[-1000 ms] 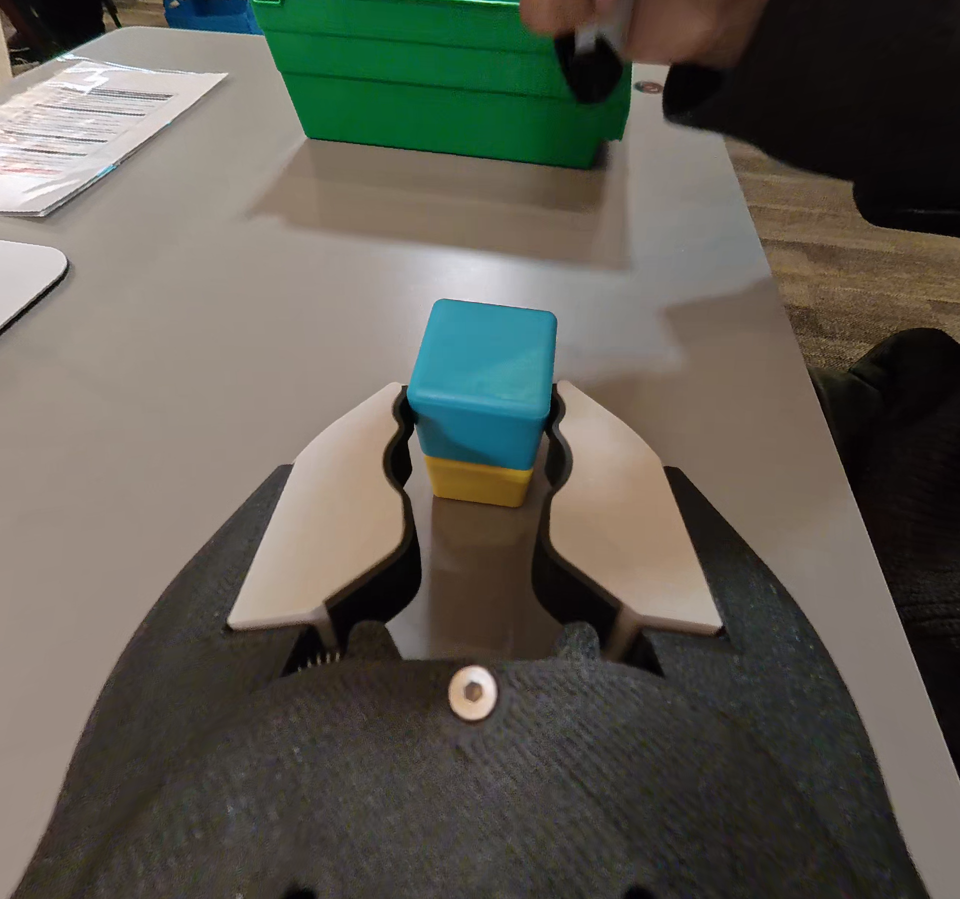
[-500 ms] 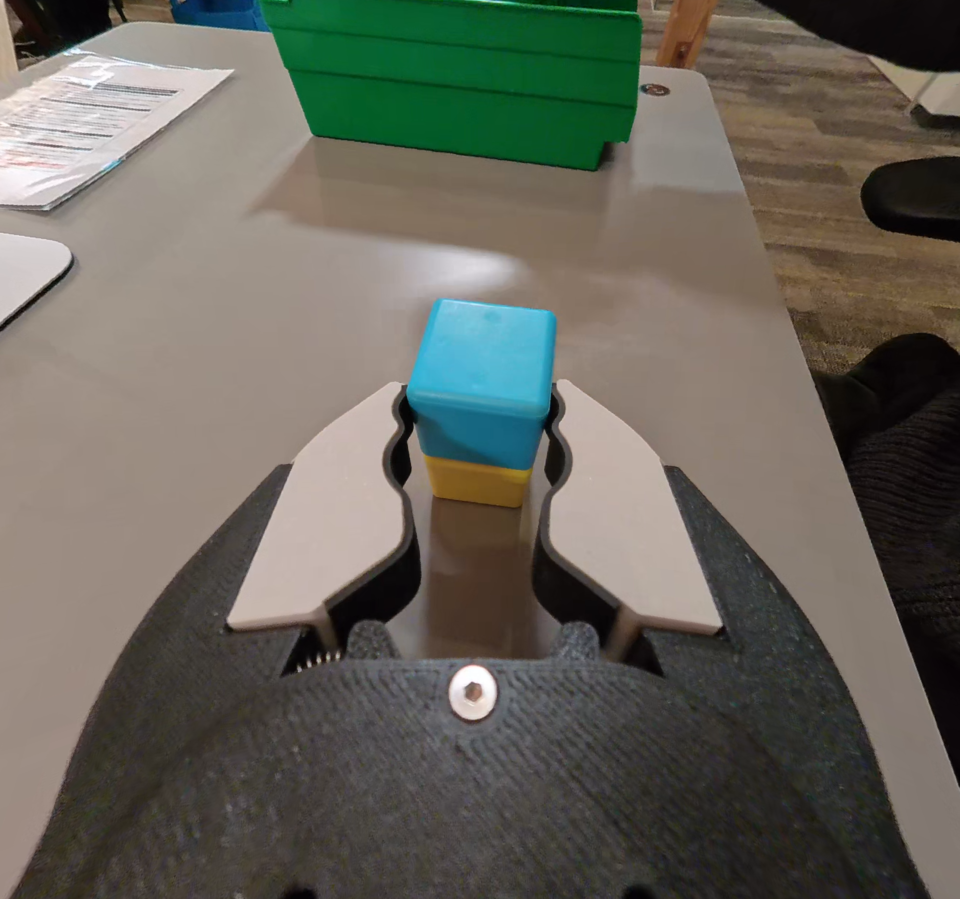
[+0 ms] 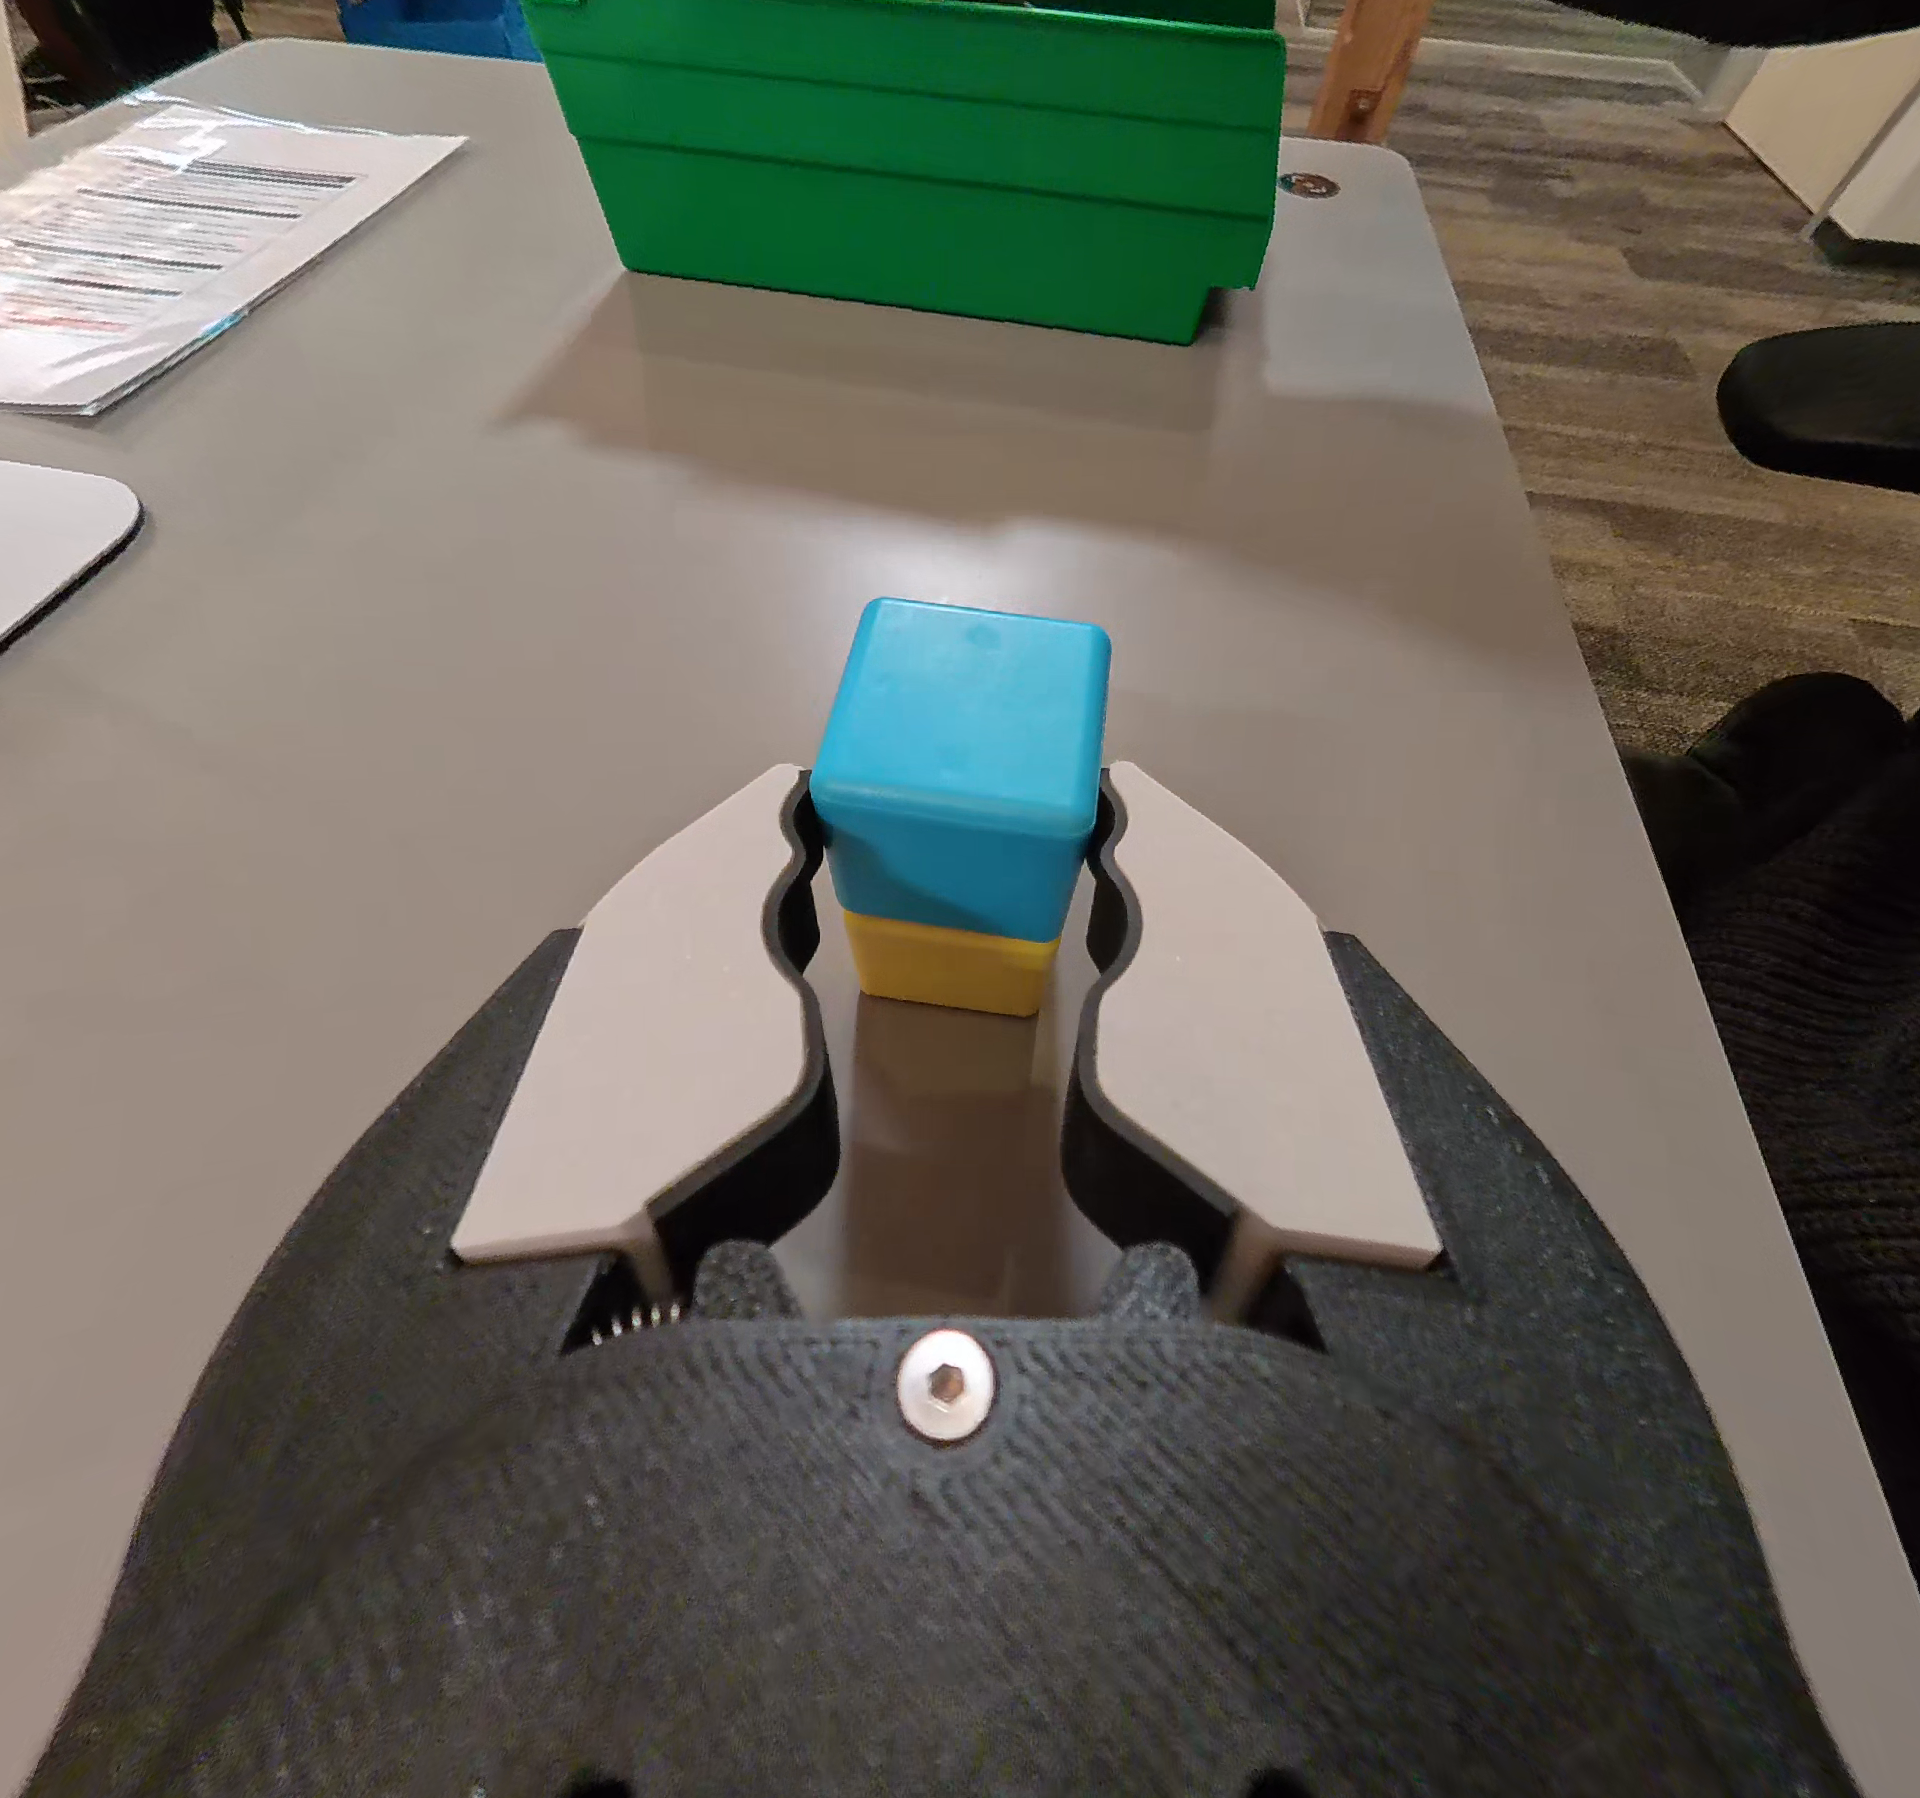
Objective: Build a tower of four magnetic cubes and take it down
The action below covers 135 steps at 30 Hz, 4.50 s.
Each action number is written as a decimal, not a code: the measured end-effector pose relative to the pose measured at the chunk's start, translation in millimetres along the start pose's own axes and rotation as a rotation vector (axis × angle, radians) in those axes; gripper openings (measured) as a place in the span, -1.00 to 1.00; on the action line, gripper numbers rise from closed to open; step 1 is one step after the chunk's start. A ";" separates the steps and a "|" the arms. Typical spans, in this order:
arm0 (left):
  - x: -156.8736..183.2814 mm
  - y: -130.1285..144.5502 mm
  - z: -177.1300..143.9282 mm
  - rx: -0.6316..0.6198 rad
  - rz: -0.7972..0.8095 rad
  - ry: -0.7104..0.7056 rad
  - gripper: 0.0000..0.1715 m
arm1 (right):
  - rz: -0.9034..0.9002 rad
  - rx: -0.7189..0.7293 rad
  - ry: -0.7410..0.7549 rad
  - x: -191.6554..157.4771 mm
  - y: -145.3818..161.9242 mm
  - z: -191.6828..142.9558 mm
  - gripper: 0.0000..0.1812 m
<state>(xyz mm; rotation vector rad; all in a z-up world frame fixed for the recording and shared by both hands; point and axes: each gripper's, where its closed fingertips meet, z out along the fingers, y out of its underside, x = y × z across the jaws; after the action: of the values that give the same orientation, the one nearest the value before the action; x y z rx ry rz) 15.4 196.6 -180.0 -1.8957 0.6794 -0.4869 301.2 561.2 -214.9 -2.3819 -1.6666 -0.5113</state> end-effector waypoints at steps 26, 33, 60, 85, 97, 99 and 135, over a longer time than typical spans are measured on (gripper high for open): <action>-5.8 36.6 0.6 -0.239 -0.003 -0.058 0.07 | -0.065 1.386 -0.578 -344.1 -139.4 -232.6 -0.23; -2.5 55.9 13.3 -0.397 0.036 -0.091 0.05 | 0.062 1.446 -0.769 -331.5 -138.0 -230.5 -0.28; 15.6 52.0 20.2 -0.389 0.020 0.060 -0.39 | -0.463 1.372 -0.642 -393.9 -127.9 -215.6 -0.34; 13.9 53.3 20.3 -0.397 0.021 0.038 -0.37 | -0.203 1.601 -0.397 -231.3 -86.6 -318.3 -0.45; 13.9 53.2 20.3 -0.397 0.016 0.034 -0.37 | -0.441 0.650 0.108 -87.9 -14.9 -157.6 -0.44; 14.0 53.1 20.7 -0.397 0.009 0.033 -0.37 | -0.525 0.477 0.105 -81.4 -11.0 -128.1 -0.44; 13.1 51.0 21.1 -0.383 0.033 0.005 -0.29 | -0.511 1.449 -0.456 -365.1 -78.4 -281.7 -0.38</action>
<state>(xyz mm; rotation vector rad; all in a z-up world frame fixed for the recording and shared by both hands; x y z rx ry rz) 26.0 186.2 -234.7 -2.2364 0.8521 -0.3579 67.1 173.4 -98.4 -1.0063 -1.7603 0.9651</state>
